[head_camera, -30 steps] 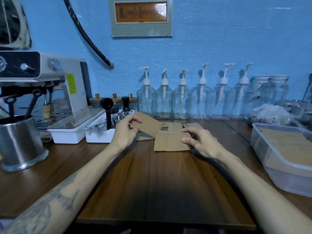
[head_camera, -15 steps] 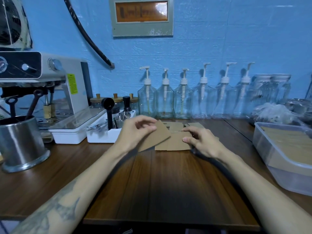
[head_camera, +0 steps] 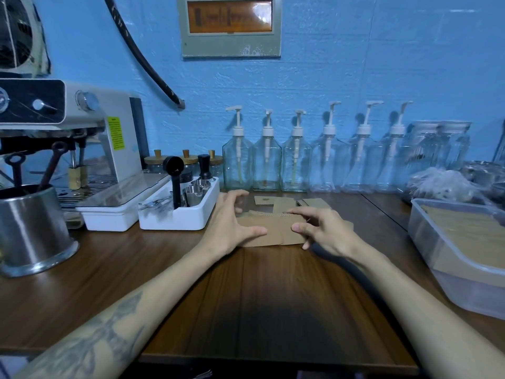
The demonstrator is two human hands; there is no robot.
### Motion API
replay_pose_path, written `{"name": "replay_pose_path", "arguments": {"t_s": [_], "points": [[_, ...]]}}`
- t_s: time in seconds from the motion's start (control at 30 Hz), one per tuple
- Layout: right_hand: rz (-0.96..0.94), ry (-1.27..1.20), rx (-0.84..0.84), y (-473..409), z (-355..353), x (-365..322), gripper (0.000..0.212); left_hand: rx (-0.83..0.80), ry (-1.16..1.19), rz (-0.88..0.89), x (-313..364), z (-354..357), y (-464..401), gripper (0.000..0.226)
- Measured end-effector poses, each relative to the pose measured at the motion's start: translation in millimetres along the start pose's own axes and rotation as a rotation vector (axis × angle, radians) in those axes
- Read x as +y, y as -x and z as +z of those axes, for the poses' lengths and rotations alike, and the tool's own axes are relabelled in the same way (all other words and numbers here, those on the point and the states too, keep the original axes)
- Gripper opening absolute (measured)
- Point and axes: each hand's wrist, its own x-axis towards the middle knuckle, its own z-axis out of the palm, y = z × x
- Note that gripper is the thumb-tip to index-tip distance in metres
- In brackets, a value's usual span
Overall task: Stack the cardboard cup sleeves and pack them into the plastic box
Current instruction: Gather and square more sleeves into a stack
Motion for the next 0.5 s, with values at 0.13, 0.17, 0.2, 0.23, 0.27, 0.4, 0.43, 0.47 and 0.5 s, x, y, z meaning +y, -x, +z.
{"name": "replay_pose_path", "arguments": {"t_s": [0.13, 0.17, 0.2, 0.23, 0.27, 0.4, 0.43, 0.47, 0.5], "points": [[0.001, -0.012, -0.041, -1, 5, 0, 0.038, -0.072, 0.098, -0.062, -1, 2, 4, 0.089], [0.008, -0.023, -0.047, -1, 6, 0, 0.037, -0.099, 0.088, -0.047, 0, 4, 4, 0.086], [0.017, -0.044, -0.052, -1, 7, 0, 0.036, -0.119, 0.067, -0.030, 1, 5, 4, 0.083], [0.026, -0.076, -0.059, -1, 7, -1, 0.034, -0.130, 0.048, -0.021, 2, 7, 3, 0.079], [0.035, -0.120, -0.068, 0, 8, -3, 0.031, -0.137, 0.037, -0.015, 2, 7, 2, 0.075], [0.024, -0.166, -0.058, 1, 9, -8, 0.025, -0.213, -0.051, 0.059, 0, 8, 3, 0.057], [0.006, -0.132, -0.034, 0, 10, -6, 0.022, -0.226, -0.092, 0.086, 0, 8, 4, 0.054], [-0.014, -0.091, -0.007, -1, 11, -4, 0.025, -0.232, -0.130, 0.111, 0, 8, 4, 0.052], [-0.037, -0.037, 0.014, -2, 10, -2, 0.034, -0.233, -0.156, 0.130, 0, 9, 4, 0.051]]}}
